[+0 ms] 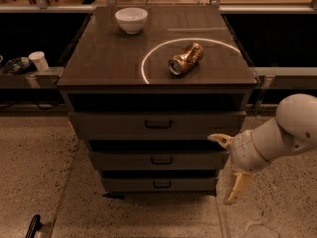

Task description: Open bottom drawer

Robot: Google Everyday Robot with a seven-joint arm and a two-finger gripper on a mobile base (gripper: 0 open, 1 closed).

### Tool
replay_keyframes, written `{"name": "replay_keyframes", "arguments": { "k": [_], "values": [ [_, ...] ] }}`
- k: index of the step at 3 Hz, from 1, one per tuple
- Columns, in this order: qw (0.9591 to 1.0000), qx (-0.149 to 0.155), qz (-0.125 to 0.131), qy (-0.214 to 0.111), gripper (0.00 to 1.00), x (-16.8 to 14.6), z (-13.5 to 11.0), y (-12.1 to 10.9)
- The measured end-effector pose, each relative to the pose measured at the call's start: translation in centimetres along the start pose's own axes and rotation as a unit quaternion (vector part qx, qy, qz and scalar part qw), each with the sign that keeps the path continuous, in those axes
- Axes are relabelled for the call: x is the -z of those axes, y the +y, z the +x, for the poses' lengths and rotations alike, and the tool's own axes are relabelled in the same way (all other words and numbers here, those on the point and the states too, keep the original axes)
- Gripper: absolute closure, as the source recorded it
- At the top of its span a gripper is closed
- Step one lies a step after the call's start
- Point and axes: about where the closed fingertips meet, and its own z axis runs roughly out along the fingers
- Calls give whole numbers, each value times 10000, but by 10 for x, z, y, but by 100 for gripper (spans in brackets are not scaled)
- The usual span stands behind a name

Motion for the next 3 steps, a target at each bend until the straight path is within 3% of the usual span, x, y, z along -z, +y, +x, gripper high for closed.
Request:
{"name": "replay_keyframes", "arguments": {
  "k": [1,2,3],
  "values": [
    [9998,173,-35,-32,0,-6,1,0],
    [9995,185,104,-246,0,-40,12,5],
    [9969,452,429,-484,0,-96,29,13]
  ]
}}
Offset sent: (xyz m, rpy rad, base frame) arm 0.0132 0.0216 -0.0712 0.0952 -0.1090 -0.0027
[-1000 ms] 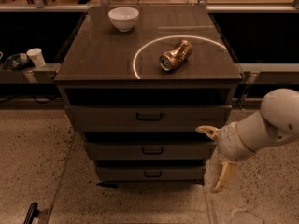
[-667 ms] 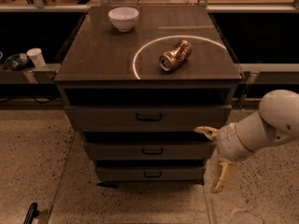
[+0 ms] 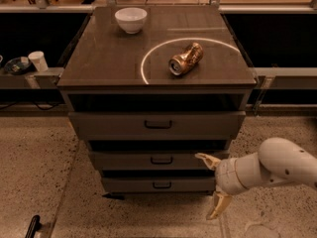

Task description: Open bottom drawer

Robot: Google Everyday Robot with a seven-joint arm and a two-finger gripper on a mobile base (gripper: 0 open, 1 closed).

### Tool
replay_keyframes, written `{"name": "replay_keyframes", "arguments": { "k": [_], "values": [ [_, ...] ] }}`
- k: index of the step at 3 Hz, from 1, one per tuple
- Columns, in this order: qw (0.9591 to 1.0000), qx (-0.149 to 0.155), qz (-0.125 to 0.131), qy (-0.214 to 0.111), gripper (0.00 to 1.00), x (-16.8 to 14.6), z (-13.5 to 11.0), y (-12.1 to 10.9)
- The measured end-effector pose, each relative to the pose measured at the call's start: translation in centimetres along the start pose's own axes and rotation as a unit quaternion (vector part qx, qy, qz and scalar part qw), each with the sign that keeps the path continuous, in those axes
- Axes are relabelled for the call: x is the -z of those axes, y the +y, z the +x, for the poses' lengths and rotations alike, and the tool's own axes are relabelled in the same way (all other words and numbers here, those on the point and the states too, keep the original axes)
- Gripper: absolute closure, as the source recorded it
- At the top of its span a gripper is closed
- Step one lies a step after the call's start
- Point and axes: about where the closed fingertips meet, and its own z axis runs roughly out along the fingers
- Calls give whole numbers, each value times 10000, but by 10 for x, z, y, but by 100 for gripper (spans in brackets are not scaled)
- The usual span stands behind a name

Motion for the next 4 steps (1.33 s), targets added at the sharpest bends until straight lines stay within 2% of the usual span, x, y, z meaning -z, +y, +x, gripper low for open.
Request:
{"name": "replay_keyframes", "arguments": {
  "k": [1,2,3,4],
  "values": [
    [9987,427,279,-14,0,-59,29,0],
    [9971,425,620,77,0,-68,40,-15],
    [9971,426,620,78,0,-68,40,-15],
    [9989,336,316,104,0,-88,68,-14]
  ]
}}
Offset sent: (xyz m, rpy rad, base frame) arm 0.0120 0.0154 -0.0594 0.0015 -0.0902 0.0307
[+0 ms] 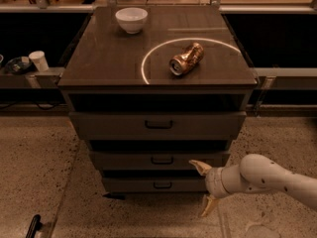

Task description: Open bottom drawer

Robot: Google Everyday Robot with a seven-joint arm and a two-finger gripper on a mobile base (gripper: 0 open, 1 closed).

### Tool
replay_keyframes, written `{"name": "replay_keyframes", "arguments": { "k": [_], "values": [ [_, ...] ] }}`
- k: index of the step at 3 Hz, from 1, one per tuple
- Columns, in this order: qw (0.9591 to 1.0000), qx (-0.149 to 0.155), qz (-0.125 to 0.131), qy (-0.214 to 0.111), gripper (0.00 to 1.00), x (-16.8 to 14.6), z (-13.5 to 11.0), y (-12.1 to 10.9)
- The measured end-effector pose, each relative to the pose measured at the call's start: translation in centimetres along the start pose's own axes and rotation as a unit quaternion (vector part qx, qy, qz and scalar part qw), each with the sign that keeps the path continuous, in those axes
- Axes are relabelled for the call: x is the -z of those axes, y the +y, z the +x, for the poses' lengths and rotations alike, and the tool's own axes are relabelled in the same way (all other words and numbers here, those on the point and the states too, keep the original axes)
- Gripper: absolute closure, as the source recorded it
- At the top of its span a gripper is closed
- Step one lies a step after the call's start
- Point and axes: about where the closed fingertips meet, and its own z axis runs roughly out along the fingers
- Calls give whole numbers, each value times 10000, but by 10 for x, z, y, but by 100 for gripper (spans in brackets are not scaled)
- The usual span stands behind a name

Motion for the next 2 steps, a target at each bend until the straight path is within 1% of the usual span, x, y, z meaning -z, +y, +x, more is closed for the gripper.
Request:
{"name": "replay_keyframes", "arguments": {
  "k": [1,2],
  "values": [
    [9988,-323,-380,15,0,-30,66,13],
    [9967,-541,-598,28,0,-55,127,30]
  ]
}}
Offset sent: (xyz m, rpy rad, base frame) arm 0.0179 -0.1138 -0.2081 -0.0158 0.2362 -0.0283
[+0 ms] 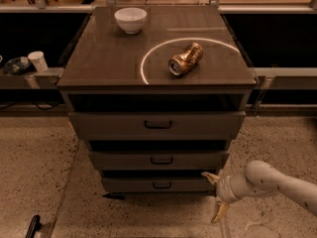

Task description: Open bottom drawer

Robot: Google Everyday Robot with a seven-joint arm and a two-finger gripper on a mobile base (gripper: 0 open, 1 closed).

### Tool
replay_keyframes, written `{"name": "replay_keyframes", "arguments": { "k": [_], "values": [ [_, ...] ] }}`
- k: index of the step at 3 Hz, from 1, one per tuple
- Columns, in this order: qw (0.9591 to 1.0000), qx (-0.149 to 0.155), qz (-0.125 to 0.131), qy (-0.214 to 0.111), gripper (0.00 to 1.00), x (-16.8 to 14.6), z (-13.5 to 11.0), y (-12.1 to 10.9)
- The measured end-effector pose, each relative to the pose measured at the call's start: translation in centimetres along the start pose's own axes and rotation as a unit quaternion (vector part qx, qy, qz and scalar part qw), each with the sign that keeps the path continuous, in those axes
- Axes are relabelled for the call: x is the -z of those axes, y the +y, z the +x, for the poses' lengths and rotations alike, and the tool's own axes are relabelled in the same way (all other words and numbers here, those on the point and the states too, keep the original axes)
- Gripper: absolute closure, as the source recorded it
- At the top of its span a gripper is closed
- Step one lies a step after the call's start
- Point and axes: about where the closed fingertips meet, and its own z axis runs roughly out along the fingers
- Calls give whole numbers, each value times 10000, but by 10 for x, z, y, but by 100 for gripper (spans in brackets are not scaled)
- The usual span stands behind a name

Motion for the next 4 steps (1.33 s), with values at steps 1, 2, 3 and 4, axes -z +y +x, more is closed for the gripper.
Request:
{"name": "replay_keyframes", "arguments": {
  "k": [1,2,3,4],
  "values": [
    [10000,-37,-80,-26,0,-25,38,-1],
    [9998,28,136,-131,0,-58,70,-9],
    [9995,90,251,-166,0,-76,85,-16],
    [9994,103,309,-126,0,-96,101,-29]
  ]
}}
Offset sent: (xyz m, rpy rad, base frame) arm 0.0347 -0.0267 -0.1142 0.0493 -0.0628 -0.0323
